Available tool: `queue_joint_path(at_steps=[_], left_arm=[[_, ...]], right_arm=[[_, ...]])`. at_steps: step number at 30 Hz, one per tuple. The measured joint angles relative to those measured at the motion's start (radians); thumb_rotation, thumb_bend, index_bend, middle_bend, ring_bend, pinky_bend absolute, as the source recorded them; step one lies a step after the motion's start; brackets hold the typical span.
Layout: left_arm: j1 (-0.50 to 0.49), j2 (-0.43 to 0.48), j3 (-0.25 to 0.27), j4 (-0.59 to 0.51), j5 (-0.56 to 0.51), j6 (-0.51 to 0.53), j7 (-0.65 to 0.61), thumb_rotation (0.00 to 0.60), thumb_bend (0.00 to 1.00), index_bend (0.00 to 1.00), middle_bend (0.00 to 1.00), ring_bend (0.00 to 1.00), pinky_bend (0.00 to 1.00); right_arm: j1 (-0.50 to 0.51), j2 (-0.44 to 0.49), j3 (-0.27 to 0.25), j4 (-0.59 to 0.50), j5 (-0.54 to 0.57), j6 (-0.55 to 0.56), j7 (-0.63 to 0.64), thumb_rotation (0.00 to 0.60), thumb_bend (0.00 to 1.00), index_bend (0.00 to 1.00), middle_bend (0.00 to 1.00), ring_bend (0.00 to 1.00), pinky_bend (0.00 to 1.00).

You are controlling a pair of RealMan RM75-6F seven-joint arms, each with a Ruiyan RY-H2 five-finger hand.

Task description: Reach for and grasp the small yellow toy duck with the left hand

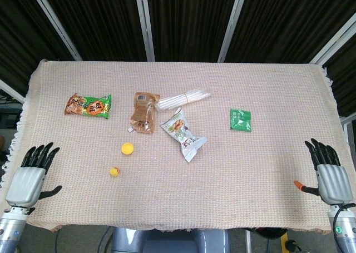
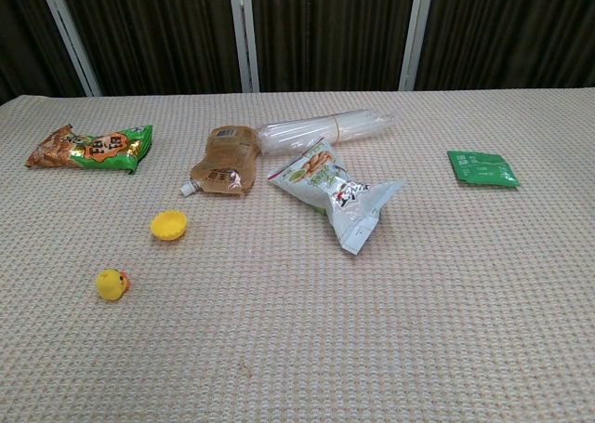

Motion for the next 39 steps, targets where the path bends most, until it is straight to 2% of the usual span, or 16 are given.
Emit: queue_joint_path(at_steps=[9,17,28,39], left_arm=[[-0.088,-0.060,-0.027,-0.019,-0.103,-0.153,0.131,0.600,0.13,0.31,0.00,0.00,0.00],[-0.183,-0.200,-0.066,0.016,-0.274,-0.254,0.316,0.600,0.19,0.33,0.00,0.00,0.00],[-0.277,-0.328,-0.099,0.068,-0.419,-0.295,0.455,0.600,0.22,0.36,0.00,0.00,0.00],[-0.317,-0.386,-0.088,0.096,-0.498,-0.290,0.498,0.600,0.24,0.38,0.00,0.00,0.00]], right_arm=[[0.001,-0.002,-0.003,-0.004,-0.013,0.003,0.000,0.600,0.01,0.00,0.00,0.00,0.00],[0.003,0.000,0.001,-0.003,-0.008,-0.001,0.016,0.600,0.01,0.00,0.00,0.00,0.00],[0.003,0.002,0.001,-0.004,-0.010,-0.001,0.027,0.600,0.01,0.00,0.00,0.00,0.00],[0.002,0.001,0.002,-0.005,-0.011,0.002,0.032,0.600,0.01,0.00,0.00,0.00,0.00]])
